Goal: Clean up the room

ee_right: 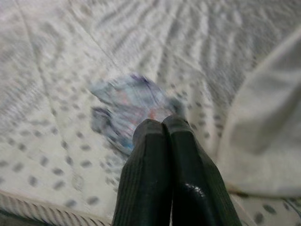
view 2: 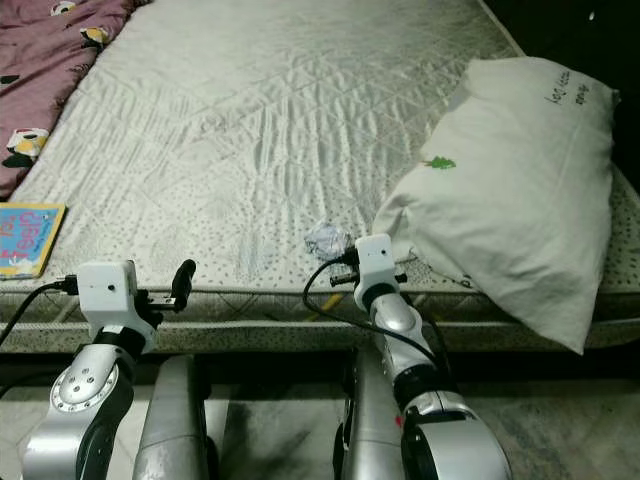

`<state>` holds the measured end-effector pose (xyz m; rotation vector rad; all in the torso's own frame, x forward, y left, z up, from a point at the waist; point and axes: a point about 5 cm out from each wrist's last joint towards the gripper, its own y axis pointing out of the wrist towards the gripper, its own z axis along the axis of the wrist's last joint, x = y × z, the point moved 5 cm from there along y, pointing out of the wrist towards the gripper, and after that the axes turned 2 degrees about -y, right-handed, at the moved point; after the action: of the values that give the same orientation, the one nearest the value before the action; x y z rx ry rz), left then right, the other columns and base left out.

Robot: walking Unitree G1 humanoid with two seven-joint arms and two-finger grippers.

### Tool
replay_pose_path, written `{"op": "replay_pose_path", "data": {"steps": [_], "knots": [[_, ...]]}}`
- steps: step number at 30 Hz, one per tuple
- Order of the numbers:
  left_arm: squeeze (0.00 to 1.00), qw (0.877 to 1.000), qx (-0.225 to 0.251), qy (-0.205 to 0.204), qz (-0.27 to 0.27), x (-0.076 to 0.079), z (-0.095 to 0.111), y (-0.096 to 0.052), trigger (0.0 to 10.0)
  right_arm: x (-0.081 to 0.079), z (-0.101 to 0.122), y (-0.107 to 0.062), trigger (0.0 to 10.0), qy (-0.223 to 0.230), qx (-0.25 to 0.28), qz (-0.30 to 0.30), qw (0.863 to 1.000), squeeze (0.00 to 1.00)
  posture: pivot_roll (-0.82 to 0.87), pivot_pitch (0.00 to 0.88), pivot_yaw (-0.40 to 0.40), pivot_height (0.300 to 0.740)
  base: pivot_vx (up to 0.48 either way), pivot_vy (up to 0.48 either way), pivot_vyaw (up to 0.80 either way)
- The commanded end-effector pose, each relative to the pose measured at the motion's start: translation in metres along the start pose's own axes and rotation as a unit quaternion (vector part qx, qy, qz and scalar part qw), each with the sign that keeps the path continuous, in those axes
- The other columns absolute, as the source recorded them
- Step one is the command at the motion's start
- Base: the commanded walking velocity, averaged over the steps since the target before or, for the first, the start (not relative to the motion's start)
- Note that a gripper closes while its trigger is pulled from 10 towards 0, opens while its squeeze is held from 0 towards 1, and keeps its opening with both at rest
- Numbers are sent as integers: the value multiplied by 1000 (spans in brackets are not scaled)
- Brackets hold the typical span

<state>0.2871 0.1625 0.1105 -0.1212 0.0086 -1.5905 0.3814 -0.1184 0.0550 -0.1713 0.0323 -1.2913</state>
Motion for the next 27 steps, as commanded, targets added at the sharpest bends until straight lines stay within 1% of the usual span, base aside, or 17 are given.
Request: {"op": "replay_pose_path", "data": {"steps": [1, 3, 4, 5, 6, 9, 10, 11, 13, 14, 15, 17, 20, 22, 25, 26, 27], "knots": [[0, 1000, -3, -3, 0, -1, -2, -1, 10000, -3, 8, -1, 10000, 12, 26, 5, 1000, 1000, 119, 52, -12, 528, 0, 0, 0], [0, 1000, -6, -7, 4, -2, -4, -5, 10000, -5, 12, -2, 10000, 12, 37, 5, 999, 1000, 122, 60, -12, 528, 0, 0, 0], [0, 1000, -10, -9, 8, -2, -5, -10, 10000, -6, 14, -3, 10000, 14, 47, 2, 999, 1000, 131, 80, -11, 528, 0, 0, 0], [0, 1000, -10, -8, 8, -2, -5, -12, 10000, -6, 16, -3, 10000, 17, 51, 1, 999, 1000, 131, 80, -11, 528, 0, 0, 0], [0, 1000, -10, -7, 8, -2, -4, -15, 10000, -7, 17, -4, 10000, 19, 56, 1, 998, 1000, 138, 104, -6, 528, 0, 0, 0], [0, 1000, -10, -2, 7, -3, -2, -25, 10000, -10, 22, -7, 10000, 19, 74, 2, 997, 1000, 150, 129, -3, 528, 0, 0, 0], [0, 1000, -14, -1, 8, -3, -4, -30, 10000, -11, 25, -6, 10000, 21, 77, 1, 997, 1000, 158, 155, -2, 528, 0, 0, 0], [0, 1000, -18, -1, 8, -4, -5, -32, 10000, -12, 26, -6, 10000, 24, 79, 1, 997, 1000, 158, 155, -2, 528, 0, 0, 0], [0, 999, -34, -1, 7, -4, -7, -41, 10000, -14, 37, 0, 10000, 26, 89, 1, 996, 1000, 178, 198, 4, 528, 0, 0, 0], [0, 999, -35, -2, 6, -3, -7, -43, 10000, -14, 40, 2, 10000, 26, 92, 0, 995, 1000, 178, 198, 4, 528, 0, 0, 0], [0, 999, -35, -2, 4, -2, -4, -45, 10000, -14, 44, 3, 10000, 28, 97, 1, 995, 1000, 193, 231, 6, 528, 0, 0, 0], [0, 999, -36, 4, -4, 1, -2, -50, 10000, -14, 55, 10, 10000, 25, 105, 0, 994, 1000, 206, 260, 5, 528, 0, 0, 0], [0, 999, -43, 9, 0, 0, -1, -62, 10000, -15, 64, 16, 10000, 27, 111, -1, 993, 1000, 218, 277, 5, 528, 0, 0, 0], [0, 999, -53, 7, 6, -1, -1, -70, 10000, -19, 73, 23, 10000, 26, 111, 3, 993, 1000, 233, 306, 4, 528, 0, 0, 0], [0, 998, -61, 6, 5, 2, 1, -81, 10000, -26, 81, 29, 10000, 19, 113, 10, 993, 1000, 259, 334, 3, 528, 0, 0, 0], [0, 998, -61, 6, 5, 2, 1, -81, 10000, -26, 81, 29, 10000, 19, 113, 10, 993, 1000, 259, 334, 3, 528, 0, 0, 0], [0, 998, -66, 5, 6, 3, 2, -85, 10000, -30, 82, 32, 10000, 15, 108, 14, 994, 1000, 265, 348, 4, 528, 0, 0, 0]]}}
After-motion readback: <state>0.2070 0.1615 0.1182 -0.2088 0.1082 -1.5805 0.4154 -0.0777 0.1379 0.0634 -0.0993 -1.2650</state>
